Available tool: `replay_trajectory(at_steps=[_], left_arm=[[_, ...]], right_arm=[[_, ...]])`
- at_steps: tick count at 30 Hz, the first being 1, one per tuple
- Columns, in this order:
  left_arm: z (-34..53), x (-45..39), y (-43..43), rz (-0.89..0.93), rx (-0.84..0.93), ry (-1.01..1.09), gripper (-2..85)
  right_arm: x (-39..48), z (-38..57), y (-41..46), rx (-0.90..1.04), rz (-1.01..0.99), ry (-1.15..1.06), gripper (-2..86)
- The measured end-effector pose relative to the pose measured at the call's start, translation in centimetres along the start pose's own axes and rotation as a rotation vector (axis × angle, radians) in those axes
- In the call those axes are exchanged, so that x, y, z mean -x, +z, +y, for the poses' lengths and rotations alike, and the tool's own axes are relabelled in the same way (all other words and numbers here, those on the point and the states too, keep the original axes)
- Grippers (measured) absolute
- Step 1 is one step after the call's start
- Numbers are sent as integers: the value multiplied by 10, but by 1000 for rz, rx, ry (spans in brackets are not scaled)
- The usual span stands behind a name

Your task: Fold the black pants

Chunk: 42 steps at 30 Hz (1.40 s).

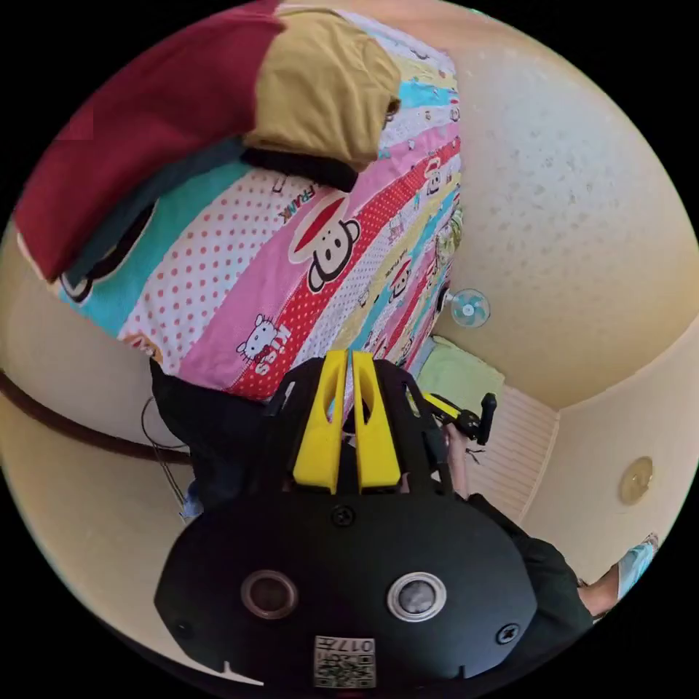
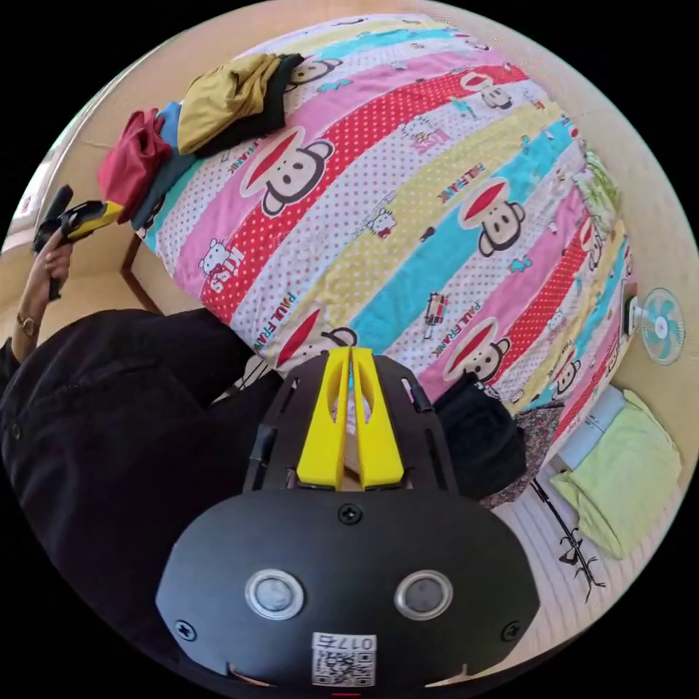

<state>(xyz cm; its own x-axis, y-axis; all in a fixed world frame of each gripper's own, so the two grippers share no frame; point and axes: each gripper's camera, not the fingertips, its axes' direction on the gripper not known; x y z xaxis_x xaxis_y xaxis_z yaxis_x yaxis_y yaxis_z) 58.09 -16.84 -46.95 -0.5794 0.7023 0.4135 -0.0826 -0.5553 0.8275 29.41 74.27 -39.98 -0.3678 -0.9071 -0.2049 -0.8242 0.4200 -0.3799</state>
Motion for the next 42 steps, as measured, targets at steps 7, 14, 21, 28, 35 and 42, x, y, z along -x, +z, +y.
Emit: replay_trajectory(at_steps=[7, 14, 21, 28, 35, 42], left_arm=[[-27, -190, 75, -182, 19, 455, -9], [53, -263, 239, -128, 236, 626, -10], [118, -281, 393, -188, 519, 658, -10], [148, -319, 461, -245, 448, 705, -10], [178, -338, 527, -295, 466, 727, -10], [180, -333, 553, -351, 380, 624, -10]], right_arm=[[-55, 189, -131, -664, 13, 253, 3], [-96, 450, -147, -939, 417, 794, 3], [-121, 621, -70, -1173, 768, 1078, 10], [-295, 663, 87, -866, -64, 1136, 70], [-407, 601, 226, -547, -363, 984, 98], [-491, 555, 278, -480, -678, 845, 69]])
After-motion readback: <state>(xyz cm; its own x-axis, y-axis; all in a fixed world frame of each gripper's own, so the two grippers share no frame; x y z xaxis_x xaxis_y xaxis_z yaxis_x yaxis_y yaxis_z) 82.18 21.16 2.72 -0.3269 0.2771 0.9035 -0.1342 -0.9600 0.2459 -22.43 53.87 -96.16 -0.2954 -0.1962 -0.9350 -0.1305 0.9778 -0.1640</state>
